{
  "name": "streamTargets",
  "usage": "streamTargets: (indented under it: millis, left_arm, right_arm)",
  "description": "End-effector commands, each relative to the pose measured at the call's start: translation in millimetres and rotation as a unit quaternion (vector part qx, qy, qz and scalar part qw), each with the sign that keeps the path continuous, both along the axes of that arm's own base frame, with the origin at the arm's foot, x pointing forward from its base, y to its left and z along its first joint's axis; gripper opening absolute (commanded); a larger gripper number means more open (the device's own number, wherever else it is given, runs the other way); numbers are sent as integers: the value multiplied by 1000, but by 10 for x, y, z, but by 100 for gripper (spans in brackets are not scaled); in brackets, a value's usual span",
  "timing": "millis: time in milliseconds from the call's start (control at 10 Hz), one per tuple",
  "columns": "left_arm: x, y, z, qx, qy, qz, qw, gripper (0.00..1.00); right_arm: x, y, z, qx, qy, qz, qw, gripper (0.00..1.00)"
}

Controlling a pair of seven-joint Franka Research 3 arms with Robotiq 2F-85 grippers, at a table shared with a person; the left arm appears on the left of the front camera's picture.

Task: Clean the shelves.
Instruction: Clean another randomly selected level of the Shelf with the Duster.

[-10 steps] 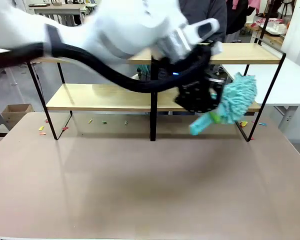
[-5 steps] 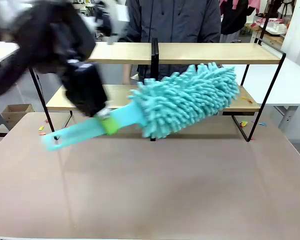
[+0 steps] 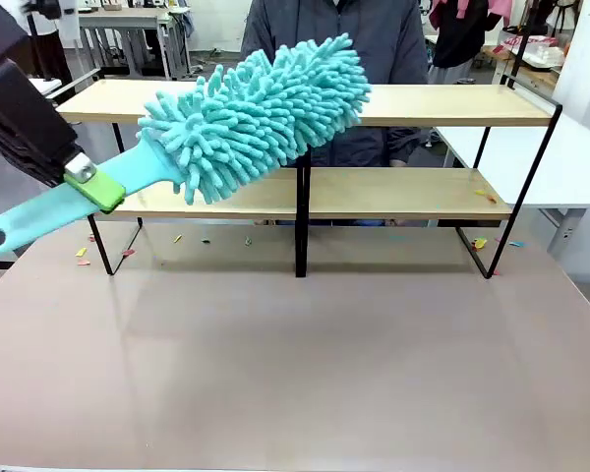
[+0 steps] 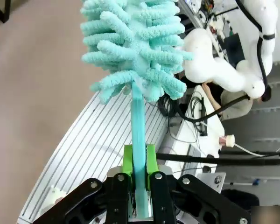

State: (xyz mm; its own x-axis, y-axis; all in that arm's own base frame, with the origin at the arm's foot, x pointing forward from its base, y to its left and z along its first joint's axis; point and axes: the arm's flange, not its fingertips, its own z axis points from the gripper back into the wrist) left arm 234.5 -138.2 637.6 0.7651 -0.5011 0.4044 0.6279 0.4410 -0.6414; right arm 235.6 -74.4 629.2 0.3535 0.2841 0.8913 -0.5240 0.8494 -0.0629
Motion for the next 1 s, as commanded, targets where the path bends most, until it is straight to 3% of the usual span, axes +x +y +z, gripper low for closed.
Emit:
streamTargets:
  millis: [0, 300, 400, 600, 900]
  left_arm:
    - [-30, -129, -116, -23, 4, -7, 1000, 12]
    - [191, -265, -150, -12, 28, -9, 999, 12]
    - [325, -623, -241, 41, 51, -4, 998, 12]
    - [573, -1281, -417, 101, 71, -45, 991, 12]
    - [909, -2167, -676, 151, 46, 23, 987, 12]
  right_arm:
    - [1, -11, 2, 0, -1, -2, 1000, 100]
    - [1, -11, 2, 0, -1, -2, 1000, 100]
    - [1, -11, 2, 0, -1, -2, 1000, 100]
    - [1, -11, 2, 0, -1, -2, 1000, 100]
    - [1, -11, 2, 0, -1, -2, 1000, 100]
